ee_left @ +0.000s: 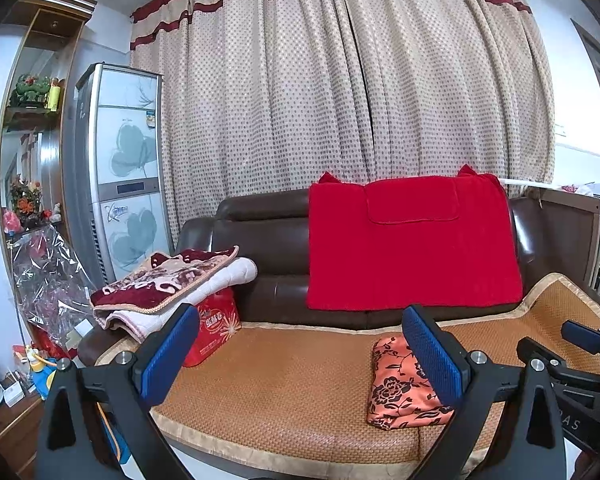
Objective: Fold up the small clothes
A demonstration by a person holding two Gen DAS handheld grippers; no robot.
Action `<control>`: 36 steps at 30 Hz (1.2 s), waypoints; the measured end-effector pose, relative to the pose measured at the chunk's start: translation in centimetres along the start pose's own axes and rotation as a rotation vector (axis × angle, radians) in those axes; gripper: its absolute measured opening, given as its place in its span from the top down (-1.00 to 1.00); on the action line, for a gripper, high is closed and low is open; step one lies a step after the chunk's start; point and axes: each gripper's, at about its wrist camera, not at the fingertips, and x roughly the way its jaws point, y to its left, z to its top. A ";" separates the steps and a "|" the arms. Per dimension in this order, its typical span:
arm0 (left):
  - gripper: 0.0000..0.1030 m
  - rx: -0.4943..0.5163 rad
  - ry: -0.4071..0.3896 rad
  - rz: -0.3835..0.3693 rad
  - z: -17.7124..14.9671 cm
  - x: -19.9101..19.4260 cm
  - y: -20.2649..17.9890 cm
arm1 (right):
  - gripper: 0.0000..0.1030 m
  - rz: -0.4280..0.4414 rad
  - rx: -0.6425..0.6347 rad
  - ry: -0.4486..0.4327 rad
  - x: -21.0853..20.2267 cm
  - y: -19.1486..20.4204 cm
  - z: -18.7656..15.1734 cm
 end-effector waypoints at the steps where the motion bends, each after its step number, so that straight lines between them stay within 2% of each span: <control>1: -0.96 0.001 -0.002 -0.002 0.0 0.0 0.0 | -0.35 -0.001 0.000 0.000 0.0 0.0 0.0; 17: -0.97 -0.006 0.012 0.008 0.5 1.3 0.4 | -0.35 -0.026 0.007 -0.003 0.9 -0.1 1.1; 36: -0.97 0.016 0.072 0.009 0.9 6.0 -1.8 | -0.35 -0.027 0.020 0.036 5.7 -1.3 2.4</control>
